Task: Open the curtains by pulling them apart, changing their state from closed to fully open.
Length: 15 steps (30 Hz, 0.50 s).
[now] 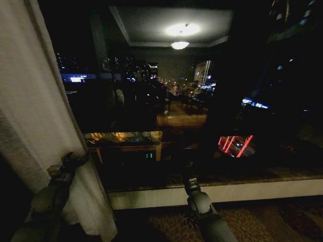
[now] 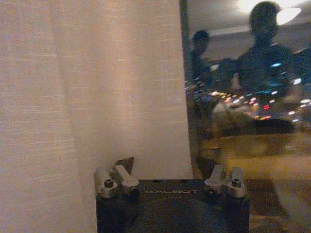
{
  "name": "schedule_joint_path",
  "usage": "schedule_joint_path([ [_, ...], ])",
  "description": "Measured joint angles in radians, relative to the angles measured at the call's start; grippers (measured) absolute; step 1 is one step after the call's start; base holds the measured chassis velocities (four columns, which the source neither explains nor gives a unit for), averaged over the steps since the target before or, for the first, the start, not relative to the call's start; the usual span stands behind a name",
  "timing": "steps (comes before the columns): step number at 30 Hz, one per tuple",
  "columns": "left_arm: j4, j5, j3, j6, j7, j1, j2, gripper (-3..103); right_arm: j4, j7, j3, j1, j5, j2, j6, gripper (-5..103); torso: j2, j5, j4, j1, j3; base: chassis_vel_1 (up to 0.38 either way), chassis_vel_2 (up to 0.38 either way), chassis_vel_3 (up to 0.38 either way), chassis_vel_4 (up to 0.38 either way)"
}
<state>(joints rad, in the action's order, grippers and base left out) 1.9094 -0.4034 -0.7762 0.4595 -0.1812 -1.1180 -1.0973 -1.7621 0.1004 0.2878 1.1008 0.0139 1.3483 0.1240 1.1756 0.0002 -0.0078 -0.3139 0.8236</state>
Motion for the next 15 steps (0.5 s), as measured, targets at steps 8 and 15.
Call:
schedule_joint_path([
  [8,-0.029,0.004,0.05,0.021,-0.177,0.039,-0.011,46,0.002,0.0,-0.004,0.001,0.0,0.001,0.0,100,0.0,0.0,0.0001,0.0,0.0,0.0,0.0,0.0,0.0],
  [15,-0.035,0.004,0.055,0.022,-0.197,0.04,-0.012,20,0.008,0.0,-0.007,-0.006,0.0,-0.003,-0.001,100,0.0,0.0,0.0001,0.0,0.0,0.0,0.0,0.0,0.0],
])
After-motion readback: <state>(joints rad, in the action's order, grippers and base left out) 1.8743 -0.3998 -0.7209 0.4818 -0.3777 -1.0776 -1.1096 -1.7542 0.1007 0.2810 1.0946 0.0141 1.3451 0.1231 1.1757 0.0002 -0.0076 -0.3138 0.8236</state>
